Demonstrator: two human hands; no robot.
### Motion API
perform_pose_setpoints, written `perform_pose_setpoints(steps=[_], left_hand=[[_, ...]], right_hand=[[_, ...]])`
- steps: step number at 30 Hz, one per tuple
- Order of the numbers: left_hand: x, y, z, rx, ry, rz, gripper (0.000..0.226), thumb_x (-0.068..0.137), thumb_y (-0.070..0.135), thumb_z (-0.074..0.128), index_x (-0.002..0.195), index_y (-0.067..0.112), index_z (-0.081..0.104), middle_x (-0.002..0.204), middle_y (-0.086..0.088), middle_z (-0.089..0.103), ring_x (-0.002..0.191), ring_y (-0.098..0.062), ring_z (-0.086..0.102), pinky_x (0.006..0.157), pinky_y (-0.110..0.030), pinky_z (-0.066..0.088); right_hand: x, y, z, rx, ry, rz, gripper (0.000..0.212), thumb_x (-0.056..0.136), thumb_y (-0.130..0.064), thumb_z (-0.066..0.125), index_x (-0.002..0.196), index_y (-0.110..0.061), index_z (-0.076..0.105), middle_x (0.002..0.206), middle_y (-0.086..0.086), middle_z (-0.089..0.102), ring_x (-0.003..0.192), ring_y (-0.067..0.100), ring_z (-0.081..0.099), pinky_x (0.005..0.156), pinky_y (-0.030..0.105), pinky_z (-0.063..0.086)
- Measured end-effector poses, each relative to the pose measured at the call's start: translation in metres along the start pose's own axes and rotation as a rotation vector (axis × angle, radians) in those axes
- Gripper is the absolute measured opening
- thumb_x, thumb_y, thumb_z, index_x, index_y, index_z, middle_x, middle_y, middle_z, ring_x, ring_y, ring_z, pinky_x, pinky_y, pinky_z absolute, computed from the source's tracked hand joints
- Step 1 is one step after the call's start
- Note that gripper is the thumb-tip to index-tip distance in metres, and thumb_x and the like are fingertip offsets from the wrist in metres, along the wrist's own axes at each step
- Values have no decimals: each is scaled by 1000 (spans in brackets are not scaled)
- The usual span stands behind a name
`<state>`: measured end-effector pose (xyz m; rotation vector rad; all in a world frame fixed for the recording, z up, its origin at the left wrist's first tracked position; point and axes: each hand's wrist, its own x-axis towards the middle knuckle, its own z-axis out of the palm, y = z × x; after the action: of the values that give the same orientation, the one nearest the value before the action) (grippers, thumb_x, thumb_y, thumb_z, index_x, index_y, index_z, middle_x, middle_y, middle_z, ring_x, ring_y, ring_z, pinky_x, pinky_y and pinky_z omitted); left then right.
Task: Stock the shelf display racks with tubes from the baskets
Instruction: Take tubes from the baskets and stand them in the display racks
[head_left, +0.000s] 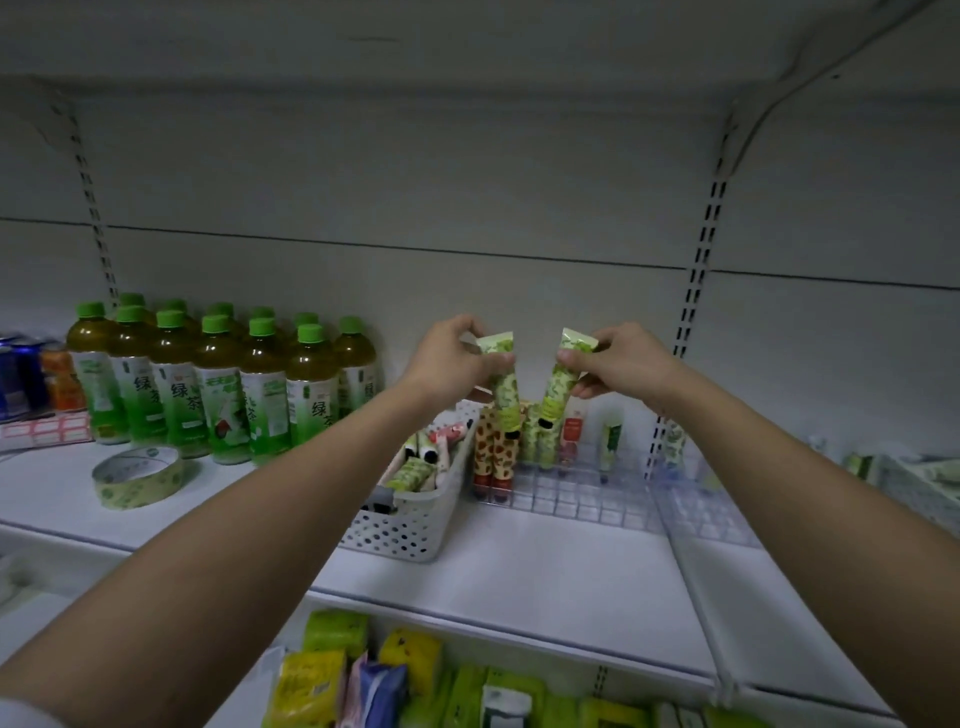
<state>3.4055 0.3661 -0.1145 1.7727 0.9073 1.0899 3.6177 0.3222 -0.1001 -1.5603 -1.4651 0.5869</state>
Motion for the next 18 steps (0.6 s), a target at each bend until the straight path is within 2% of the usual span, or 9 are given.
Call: perform_pose_setpoints(steps=[3, 5, 7, 9, 12, 15, 18], left_hand=[[6, 1, 9, -8, -10, -20, 40, 78, 9, 79, 106, -6, 56, 98, -24, 69, 73, -23, 73, 66, -42, 62], [10, 0, 13, -10, -17, -34, 39, 75, 8, 81, 103, -9, 60, 99, -24, 69, 77, -24, 73, 68, -37, 62], [17, -1, 16, -19, -18, -56, 33, 74, 8, 81, 98, -9, 65, 97, -22, 71, 83, -26, 73, 72, -36, 61], [23, -3, 20, -8, -25, -70, 25, 76, 9, 80, 94, -4, 69, 94, -17, 72, 85, -26, 72, 74, -36, 61], [32, -7, 25, 24, -36, -65, 16, 79, 10, 78, 91, 2, 72, 89, -13, 73, 81, -23, 71, 74, -33, 61], [41, -14, 27, 46, -26, -54, 6, 81, 8, 76, 85, 10, 73, 86, -12, 72, 74, -22, 71, 71, -29, 61], [53, -20, 29, 65, -30, -63, 10, 79, 3, 76, 79, 11, 72, 83, -12, 72, 73, -23, 73, 68, -29, 60]], right_hand=[[-3, 9, -8, -108, 44, -18, 15, 86, -21, 74, 93, -8, 69, 78, 8, 73, 66, 18, 73, 69, 28, 61], [-5, 15, -12, -144, 63, -35, 16, 85, -14, 76, 94, -6, 66, 83, 12, 71, 65, 24, 73, 65, 31, 62], [-6, 19, -16, -206, 75, -53, 17, 83, -13, 77, 93, -5, 65, 83, 14, 71, 63, 24, 73, 60, 29, 61], [-5, 24, -19, -270, 73, -65, 13, 85, -15, 76, 89, -6, 68, 81, 13, 72, 65, 21, 73, 65, 31, 61], [-1, 33, -20, -330, 87, -97, 10, 91, -16, 69, 90, -7, 72, 80, 10, 73, 70, 20, 73, 79, 43, 60], [4, 41, -19, -365, 82, -105, 7, 93, -15, 66, 90, -14, 72, 81, 4, 73, 68, 15, 72, 77, 39, 61], [11, 49, -18, -354, 76, -99, 8, 92, -12, 67, 88, -18, 70, 81, 3, 72, 65, 13, 72, 75, 36, 62]])
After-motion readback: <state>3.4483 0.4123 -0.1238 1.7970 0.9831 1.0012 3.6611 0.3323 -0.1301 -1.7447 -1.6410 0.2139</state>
